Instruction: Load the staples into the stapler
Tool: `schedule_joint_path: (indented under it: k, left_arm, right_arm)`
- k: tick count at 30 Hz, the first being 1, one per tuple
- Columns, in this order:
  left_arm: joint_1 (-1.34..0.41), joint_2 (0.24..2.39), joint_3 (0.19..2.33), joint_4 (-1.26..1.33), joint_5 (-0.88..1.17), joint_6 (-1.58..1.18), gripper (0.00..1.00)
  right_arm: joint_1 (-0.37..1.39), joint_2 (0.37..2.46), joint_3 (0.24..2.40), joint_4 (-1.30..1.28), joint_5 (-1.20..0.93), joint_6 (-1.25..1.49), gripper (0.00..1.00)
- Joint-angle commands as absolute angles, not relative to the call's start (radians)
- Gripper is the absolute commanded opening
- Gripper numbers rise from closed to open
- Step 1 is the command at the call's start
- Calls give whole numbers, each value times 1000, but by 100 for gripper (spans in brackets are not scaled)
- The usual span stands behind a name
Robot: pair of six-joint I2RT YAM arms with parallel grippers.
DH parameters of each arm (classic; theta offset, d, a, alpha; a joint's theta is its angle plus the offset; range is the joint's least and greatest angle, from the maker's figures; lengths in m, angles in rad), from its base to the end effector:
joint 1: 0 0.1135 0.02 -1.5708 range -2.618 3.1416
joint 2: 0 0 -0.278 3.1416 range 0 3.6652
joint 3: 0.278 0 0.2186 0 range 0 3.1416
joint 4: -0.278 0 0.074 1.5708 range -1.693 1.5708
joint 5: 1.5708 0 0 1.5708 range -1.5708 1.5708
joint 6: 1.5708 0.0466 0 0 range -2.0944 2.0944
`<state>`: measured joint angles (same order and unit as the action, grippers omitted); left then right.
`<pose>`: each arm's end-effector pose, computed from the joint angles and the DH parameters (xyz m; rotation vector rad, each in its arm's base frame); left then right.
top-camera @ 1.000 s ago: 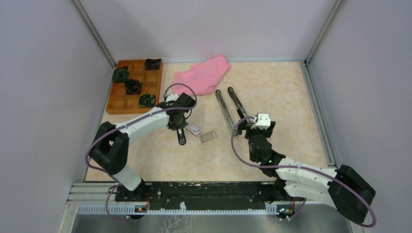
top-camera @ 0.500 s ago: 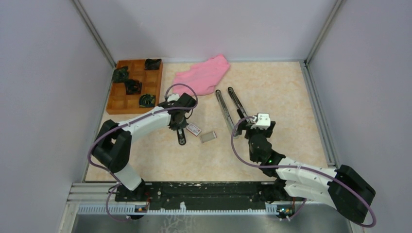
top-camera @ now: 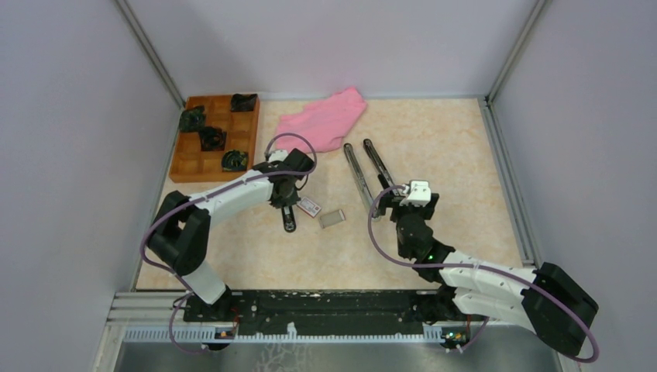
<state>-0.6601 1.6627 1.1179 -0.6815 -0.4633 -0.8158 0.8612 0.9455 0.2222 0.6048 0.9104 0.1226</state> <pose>0.2462 -0.1647 0.2238 -0.3058 2.5607 0.1481 0.1298 0.0947 0.2326 0.0669 1.6420 -0.0182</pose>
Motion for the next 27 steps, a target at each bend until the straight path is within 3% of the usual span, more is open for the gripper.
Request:
schedule_joint_path:
  k: [1,27]
  left_arm:
    - [-672,1689,1140,-708,-466,-775,1]
    - [-675,1648,1144,-705,-475,-769,0]
  right_arm:
    - [856,950,226,640,905,117,99]
    - [854,971,233,639,893,117,99]
